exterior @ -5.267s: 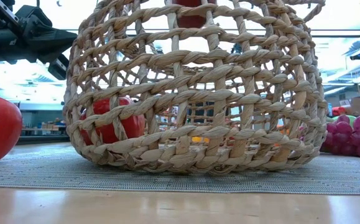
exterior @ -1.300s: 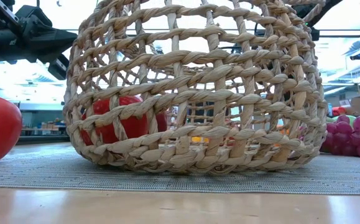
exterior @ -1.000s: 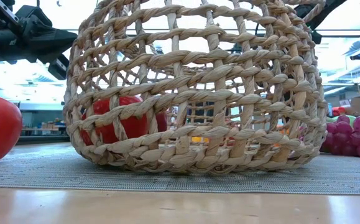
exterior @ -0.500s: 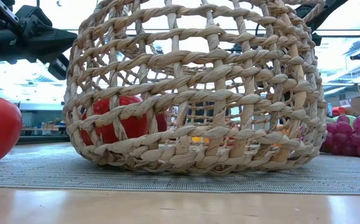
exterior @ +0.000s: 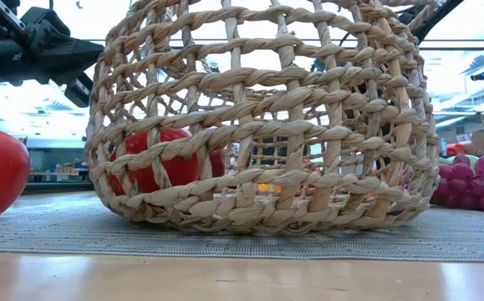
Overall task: Build produce basket
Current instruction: Put the orange into the brown basket
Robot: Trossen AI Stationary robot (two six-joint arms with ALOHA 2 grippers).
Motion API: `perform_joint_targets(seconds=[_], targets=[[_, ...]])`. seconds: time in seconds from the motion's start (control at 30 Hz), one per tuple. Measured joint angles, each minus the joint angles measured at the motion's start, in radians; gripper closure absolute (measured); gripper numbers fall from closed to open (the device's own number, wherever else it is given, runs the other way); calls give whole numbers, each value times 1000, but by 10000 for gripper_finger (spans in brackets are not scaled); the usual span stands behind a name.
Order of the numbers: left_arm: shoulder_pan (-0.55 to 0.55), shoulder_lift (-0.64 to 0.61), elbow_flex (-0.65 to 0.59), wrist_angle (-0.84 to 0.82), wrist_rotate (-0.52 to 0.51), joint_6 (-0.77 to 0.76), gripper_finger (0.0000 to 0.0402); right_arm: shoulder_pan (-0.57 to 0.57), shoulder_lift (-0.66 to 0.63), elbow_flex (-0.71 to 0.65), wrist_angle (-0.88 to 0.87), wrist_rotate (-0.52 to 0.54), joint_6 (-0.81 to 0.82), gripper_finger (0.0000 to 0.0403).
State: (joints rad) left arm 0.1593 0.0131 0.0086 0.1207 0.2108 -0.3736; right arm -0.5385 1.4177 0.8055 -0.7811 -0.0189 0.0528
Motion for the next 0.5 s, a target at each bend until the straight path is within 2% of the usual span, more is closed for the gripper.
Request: perform_joint_targets(seconds=[0.27, 0.5], targets=[[0, 0, 0, 0, 0, 0, 372, 0, 89, 0, 22, 0, -2, 27], [0, 0, 0, 0, 0, 0, 369, -1, 100, 0, 25, -4, -3, 34]])
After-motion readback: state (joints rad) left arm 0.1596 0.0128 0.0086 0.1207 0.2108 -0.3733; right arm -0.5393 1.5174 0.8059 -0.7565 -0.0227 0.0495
